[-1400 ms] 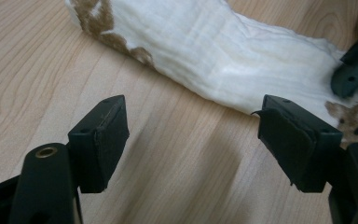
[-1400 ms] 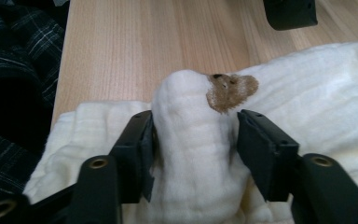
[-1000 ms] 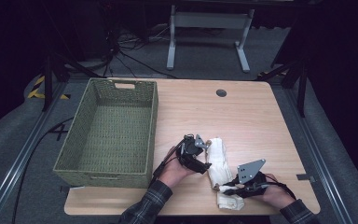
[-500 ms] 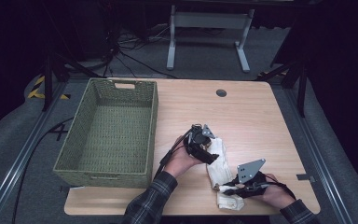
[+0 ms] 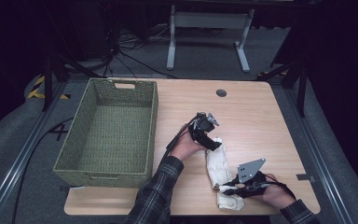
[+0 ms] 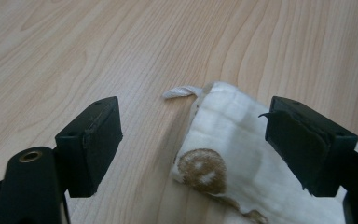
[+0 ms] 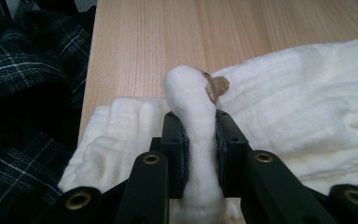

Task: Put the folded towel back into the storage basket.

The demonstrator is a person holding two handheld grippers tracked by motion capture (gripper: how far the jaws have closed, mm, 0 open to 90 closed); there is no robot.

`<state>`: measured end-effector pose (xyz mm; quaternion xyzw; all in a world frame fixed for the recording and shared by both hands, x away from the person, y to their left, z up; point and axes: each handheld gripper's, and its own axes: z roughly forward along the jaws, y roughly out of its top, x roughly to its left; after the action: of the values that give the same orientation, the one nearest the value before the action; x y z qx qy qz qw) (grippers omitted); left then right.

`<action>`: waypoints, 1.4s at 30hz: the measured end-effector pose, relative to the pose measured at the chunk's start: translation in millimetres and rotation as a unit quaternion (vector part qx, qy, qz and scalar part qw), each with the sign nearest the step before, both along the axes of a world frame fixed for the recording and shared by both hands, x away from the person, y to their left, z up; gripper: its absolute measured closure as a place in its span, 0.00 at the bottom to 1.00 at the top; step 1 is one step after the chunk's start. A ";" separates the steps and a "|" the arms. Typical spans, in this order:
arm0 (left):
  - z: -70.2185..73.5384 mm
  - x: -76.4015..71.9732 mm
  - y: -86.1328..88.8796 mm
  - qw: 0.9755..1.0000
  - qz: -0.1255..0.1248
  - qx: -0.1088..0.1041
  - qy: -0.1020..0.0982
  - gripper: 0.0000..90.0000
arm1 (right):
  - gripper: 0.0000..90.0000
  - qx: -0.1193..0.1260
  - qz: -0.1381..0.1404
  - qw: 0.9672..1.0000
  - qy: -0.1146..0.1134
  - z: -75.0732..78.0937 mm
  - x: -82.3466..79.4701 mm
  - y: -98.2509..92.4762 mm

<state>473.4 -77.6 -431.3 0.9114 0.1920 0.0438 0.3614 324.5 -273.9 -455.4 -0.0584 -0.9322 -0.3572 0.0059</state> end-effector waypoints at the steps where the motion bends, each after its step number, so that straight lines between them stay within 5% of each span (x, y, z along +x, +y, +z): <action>1: -2.4 1.9 -0.9 1.000 -0.004 0.004 0.003 0.21 | 0.86 0.000 0.000 1.000 0.000 0.0 0.1 0.0; 12: -24.1 4.3 -10.8 0.998 -0.039 0.045 0.014 0.22 | 0.86 0.000 0.001 1.000 0.001 -0.2 0.8 -0.3; 20: -19.1 -0.6 -12.7 0.995 -0.085 0.055 0.010 0.47 | 0.86 0.000 -0.001 1.000 0.003 0.0 0.5 0.1; 32: -18.7 -2.7 -13.5 0.992 -0.118 0.042 0.034 0.86 | 0.86 0.000 -0.006 1.000 0.009 0.1 1.1 0.2; 42: -19.8 -1.9 -11.2 0.992 -0.111 0.027 0.049 0.92 | 0.88 -0.005 -0.016 0.999 0.029 1.6 5.3 1.7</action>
<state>471.5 -88.8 -451.1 0.9374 0.1065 -0.0365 0.3297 329.8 -272.2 -453.7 -0.0838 -0.9322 -0.3511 0.0266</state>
